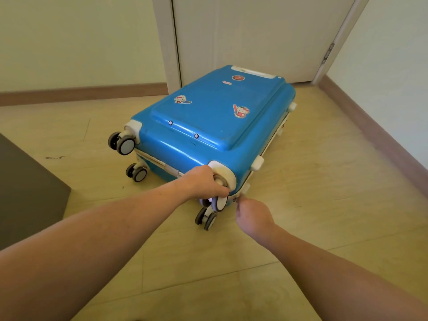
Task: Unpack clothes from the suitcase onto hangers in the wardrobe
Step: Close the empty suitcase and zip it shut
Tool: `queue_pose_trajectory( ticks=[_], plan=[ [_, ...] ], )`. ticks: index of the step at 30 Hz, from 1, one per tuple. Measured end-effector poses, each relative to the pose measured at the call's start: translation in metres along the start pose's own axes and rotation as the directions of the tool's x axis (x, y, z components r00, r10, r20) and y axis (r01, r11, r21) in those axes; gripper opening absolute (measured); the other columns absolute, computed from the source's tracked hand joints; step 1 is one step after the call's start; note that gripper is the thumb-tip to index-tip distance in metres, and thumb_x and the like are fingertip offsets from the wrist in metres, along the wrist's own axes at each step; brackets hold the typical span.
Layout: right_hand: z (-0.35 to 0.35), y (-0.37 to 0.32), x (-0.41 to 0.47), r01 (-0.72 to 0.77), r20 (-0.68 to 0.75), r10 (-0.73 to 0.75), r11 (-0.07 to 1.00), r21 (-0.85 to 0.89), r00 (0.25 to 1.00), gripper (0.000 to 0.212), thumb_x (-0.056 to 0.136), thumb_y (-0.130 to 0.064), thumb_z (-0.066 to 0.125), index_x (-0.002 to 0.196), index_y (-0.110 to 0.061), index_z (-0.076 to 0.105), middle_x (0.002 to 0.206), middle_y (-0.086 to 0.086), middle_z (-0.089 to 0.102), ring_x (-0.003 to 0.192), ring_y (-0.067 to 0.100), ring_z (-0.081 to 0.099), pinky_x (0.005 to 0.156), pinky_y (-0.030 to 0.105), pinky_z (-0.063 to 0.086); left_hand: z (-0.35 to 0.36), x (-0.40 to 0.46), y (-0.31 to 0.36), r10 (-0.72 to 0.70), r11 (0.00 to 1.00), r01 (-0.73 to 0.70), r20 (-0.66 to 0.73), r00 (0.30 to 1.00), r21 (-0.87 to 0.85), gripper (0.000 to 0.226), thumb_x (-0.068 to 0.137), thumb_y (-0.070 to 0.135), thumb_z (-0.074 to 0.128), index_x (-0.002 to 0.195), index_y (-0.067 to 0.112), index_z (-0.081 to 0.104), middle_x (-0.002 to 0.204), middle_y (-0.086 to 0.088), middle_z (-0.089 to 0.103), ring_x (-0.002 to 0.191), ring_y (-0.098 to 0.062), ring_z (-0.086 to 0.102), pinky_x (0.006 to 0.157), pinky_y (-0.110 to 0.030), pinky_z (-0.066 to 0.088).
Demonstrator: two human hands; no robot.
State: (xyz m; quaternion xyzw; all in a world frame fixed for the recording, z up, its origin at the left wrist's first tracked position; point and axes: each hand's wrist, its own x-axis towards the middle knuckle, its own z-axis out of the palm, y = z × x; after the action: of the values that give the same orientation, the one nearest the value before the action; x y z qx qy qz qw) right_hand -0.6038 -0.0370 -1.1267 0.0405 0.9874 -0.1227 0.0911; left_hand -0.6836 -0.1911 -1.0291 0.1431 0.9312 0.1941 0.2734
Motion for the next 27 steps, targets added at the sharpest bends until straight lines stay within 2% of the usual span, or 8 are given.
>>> queue_pose_trajectory(
  ticks=[8,13,14,16,19,22,24,27],
  plan=[
    [0.025,-0.014,-0.009,-0.117,-0.004,0.117,0.993,0.024,0.993,0.02,0.099,-0.025,0.046,0.112,-0.013,0.055,0.1,0.006,0.068,0.093,0.026,0.066,0.066,0.028,0.038,-0.027,0.014,-0.048,-0.093,0.95,0.191,0.358,0.929,-0.248,0.044,0.085,0.055,0.062,0.107,0.018,0.068,0.103,-0.002,0.07,0.094,-0.022,0.066,0.084,-0.037,0.055],
    [0.029,-0.015,-0.013,-0.08,-0.044,0.076,0.991,-0.11,0.996,0.018,0.098,-0.021,0.043,0.112,-0.015,0.054,0.092,0.003,0.07,0.085,0.024,0.068,0.061,0.029,0.037,-0.04,0.023,-0.082,-0.205,0.978,0.192,-0.206,0.957,-0.079,0.023,0.082,0.031,0.058,0.08,0.009,0.054,0.08,-0.009,0.056,0.067,-0.02,0.051,0.055,-0.026,0.04],
    [0.028,-0.015,-0.014,-0.085,-0.05,0.08,0.99,-0.111,0.996,0.017,0.098,-0.018,0.042,0.11,-0.015,0.054,0.091,0.003,0.07,0.084,0.024,0.068,0.06,0.029,0.036,-0.043,0.024,-0.09,-0.284,0.934,0.222,-0.206,0.937,-0.279,0.022,0.083,0.029,0.057,0.087,0.008,0.055,0.084,-0.01,0.056,0.072,-0.022,0.053,0.058,-0.028,0.04],
    [0.027,-0.019,-0.017,-0.119,-0.049,0.115,0.99,-0.08,0.992,0.016,0.096,-0.015,0.041,0.106,-0.014,0.053,0.09,0.004,0.069,0.083,0.026,0.068,0.059,0.03,0.036,-0.045,0.024,-0.105,-0.387,0.613,0.307,0.062,0.92,-0.728,0.033,0.087,0.031,0.053,0.111,0.008,0.052,0.103,-0.015,0.059,0.091,-0.031,0.06,0.071,-0.035,0.047],
    [0.028,-0.026,-0.019,-0.156,-0.062,0.151,0.983,-0.1,0.987,0.011,0.093,-0.012,0.046,0.101,-0.015,0.054,0.083,0.005,0.07,0.078,0.026,0.069,0.058,0.031,0.037,-0.039,0.027,-0.124,-0.345,0.211,0.341,0.256,0.903,-0.916,0.046,0.095,0.032,0.043,0.126,-0.002,0.048,0.119,-0.024,0.059,0.108,-0.043,0.059,0.092,-0.05,0.048],
    [0.034,-0.03,-0.019,-0.198,-0.133,0.182,0.973,-0.122,0.974,0.009,0.086,-0.008,0.058,0.094,-0.013,0.057,0.072,0.005,0.069,0.067,0.026,0.069,0.054,0.03,0.035,-0.029,0.037,-0.126,-0.399,0.044,0.297,0.255,0.881,-0.954,0.043,0.096,0.032,0.041,0.12,-0.002,0.053,0.112,-0.022,0.062,0.1,-0.039,0.062,0.099,-0.05,0.047],
    [0.035,-0.034,-0.017,-0.207,-0.102,0.195,0.972,-0.116,0.975,0.015,0.092,-0.012,0.047,0.104,-0.015,0.054,0.088,0.004,0.07,0.083,0.025,0.069,0.061,0.03,0.034,-0.021,0.042,-0.117,-0.428,-0.039,0.247,0.24,0.872,-0.968,0.029,0.095,0.029,0.039,0.107,0.009,0.057,0.105,-0.016,0.062,0.086,-0.032,0.062,0.088,-0.045,0.053],
    [0.035,-0.037,-0.012,-0.233,-0.113,0.222,0.968,-0.096,0.968,0.02,0.093,-0.015,0.042,0.112,-0.016,0.05,0.097,0.002,0.069,0.09,0.024,0.067,0.065,0.03,0.035,-0.013,0.051,-0.101,-0.508,-0.069,0.199,0.206,0.836,-0.978,0.033,0.096,0.033,0.035,0.118,0.018,0.055,0.113,-0.011,0.064,0.097,-0.032,0.063,0.084,-0.046,0.056]
  ],
)
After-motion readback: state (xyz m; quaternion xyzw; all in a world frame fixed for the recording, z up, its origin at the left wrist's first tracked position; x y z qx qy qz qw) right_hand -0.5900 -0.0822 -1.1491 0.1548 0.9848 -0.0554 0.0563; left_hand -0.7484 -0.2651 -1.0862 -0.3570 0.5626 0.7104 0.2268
